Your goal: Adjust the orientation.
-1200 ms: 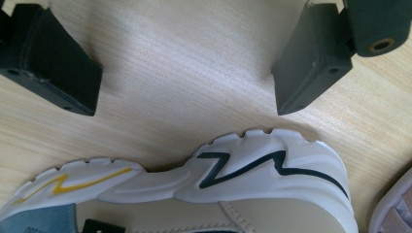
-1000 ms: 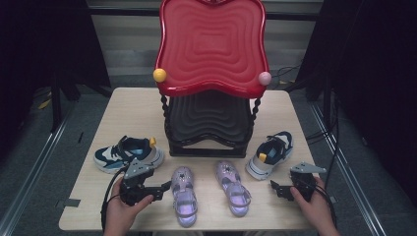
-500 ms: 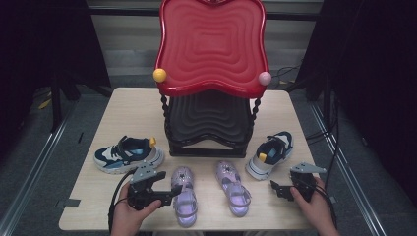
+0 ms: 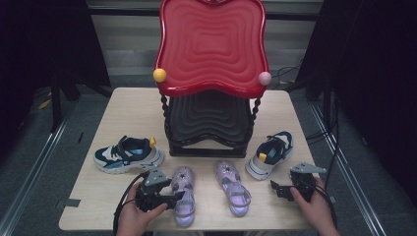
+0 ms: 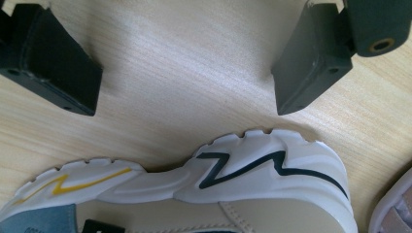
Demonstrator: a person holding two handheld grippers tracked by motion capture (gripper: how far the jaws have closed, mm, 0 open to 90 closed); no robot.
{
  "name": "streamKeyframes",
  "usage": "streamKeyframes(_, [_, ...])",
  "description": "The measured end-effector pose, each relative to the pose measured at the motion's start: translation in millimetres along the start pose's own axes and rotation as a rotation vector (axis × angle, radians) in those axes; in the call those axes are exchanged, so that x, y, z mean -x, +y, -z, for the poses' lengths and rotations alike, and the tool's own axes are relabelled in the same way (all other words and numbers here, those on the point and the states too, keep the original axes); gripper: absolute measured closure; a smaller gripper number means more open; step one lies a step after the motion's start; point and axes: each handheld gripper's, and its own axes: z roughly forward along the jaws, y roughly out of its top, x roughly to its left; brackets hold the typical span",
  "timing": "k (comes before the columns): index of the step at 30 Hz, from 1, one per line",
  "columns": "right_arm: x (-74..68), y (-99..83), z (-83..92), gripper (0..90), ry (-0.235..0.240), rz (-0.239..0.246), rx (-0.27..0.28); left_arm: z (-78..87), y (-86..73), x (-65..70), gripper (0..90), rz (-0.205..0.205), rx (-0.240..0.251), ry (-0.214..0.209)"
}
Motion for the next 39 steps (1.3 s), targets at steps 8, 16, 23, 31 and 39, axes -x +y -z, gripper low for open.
streamKeyframes(8, [0.0,0.0,0.0,9.7,0.000,0.000,0.000,-2.6,-7.0,-13.5,50.8,-0.015,-0.026,0.090])
streamKeyframes(16, [-0.5,0.5,-0.6,9.7,-0.001,-0.004,0.002,-4.0,-10.6,-19.9,48.1,0.031,0.009,0.067])
streamKeyframes(23, [-1.7,3.3,-3.4,9.7,0.002,-0.003,-0.001,-3.8,-15.4,-21.9,31.5,0.072,0.039,0.085])
streamKeyframes(31, [-1.9,3.7,-4.2,9.8,0.001,0.002,0.004,4.2,-22.7,-17.4,47.2,0.069,0.092,0.080])
streamKeyframes(39, [-3.0,3.4,-3.9,9.8,-0.006,-0.005,0.006,11.2,-29.4,-16.8,51.4,0.106,0.108,0.062])
